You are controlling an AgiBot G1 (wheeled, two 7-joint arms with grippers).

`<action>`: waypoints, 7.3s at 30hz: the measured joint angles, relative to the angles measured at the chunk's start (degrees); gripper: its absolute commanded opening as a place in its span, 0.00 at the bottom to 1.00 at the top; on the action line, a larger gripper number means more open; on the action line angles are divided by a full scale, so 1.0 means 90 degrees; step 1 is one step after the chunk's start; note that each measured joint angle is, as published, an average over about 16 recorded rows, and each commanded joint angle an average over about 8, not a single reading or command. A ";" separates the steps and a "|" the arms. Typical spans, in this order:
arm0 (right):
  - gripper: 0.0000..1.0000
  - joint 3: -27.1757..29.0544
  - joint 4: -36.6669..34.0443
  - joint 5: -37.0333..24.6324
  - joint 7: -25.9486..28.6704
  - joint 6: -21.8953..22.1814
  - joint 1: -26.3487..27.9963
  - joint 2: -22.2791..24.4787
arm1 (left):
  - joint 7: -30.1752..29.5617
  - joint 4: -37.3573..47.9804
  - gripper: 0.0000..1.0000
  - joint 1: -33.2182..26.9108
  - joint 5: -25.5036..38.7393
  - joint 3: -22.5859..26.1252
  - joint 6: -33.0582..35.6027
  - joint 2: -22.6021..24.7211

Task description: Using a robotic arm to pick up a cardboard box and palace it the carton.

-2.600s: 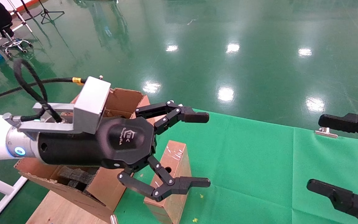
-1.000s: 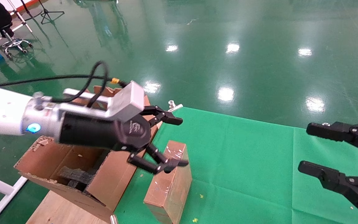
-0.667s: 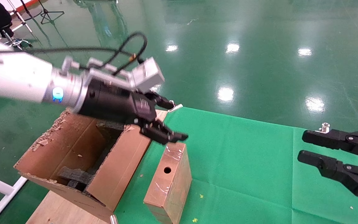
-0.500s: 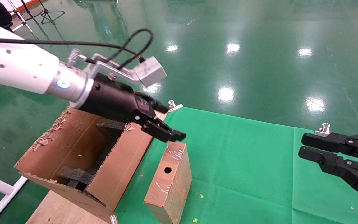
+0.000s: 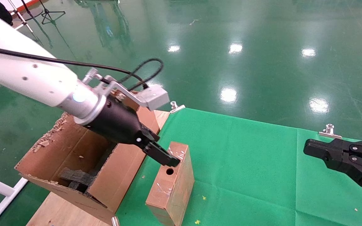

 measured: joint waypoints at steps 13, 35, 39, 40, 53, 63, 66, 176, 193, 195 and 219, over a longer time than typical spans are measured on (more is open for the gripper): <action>0.00 0.0000 0.0000 0.0000 0.0000 0.0000 0.0000 0.0000 | -0.0424 -0.0015 1.00 -0.0120 0.0051 0.0880 -0.0129 0.0421; 1.00 0.0000 -0.0002 0.0001 0.0000 0.0002 -0.0002 0.0001 | -0.0472 -0.0015 0.01 -0.0098 0.0067 0.1282 -0.0216 0.0509; 1.00 0.0000 -0.0002 0.0001 0.0000 0.0002 -0.0002 0.0001 | -0.0481 -0.0014 0.00 -0.0095 0.0063 0.1263 -0.0216 0.0505; 1.00 0.0000 -0.0002 0.0001 0.0000 0.0002 -0.0002 0.0001 | -0.0483 -0.0014 0.00 -0.0094 0.0062 0.1259 -0.0216 0.0504; 1.00 0.0000 -0.0002 0.0001 0.0000 0.0002 -0.0001 0.0001 | -0.0463 0.0016 0.00 -0.0103 0.0053 0.1228 -0.0227 0.0506; 1.00 0.0000 -0.0002 0.0001 0.0000 0.0002 -0.0002 0.0001 | -0.0052 0.0078 0.00 -0.0328 0.0021 0.1132 -0.0274 0.0398; 1.00 0.0000 -0.0002 0.0001 0.0000 0.0002 -0.0002 0.0001 | 0.0140 0.0104 0.00 -0.0430 -0.0027 0.1065 -0.0305 0.0289; 1.00 0.0000 -0.0004 0.0002 -0.0001 0.0004 -0.0003 0.0003 | 0.4172 0.7808 1.00 0.0667 0.1147 0.0595 -0.3517 0.0194; 1.00 0.0000 -0.0004 0.0002 -0.0001 0.0005 -0.0003 0.0003 | 0.5020 0.5774 1.00 0.0201 -0.0270 -0.0202 -0.2459 -0.0902; 1.00 0.0000 -0.0005 0.0003 -0.0001 0.0006 -0.0004 0.0003 | 0.5079 0.5507 1.00 0.0211 -0.0442 -0.0274 -0.2340 -0.1030; 1.00 0.0000 -0.0006 0.0004 -0.0002 0.0007 -0.0004 0.0004 | 0.5711 0.3975 1.00 0.1324 -0.1584 -0.1345 -0.1784 -0.1169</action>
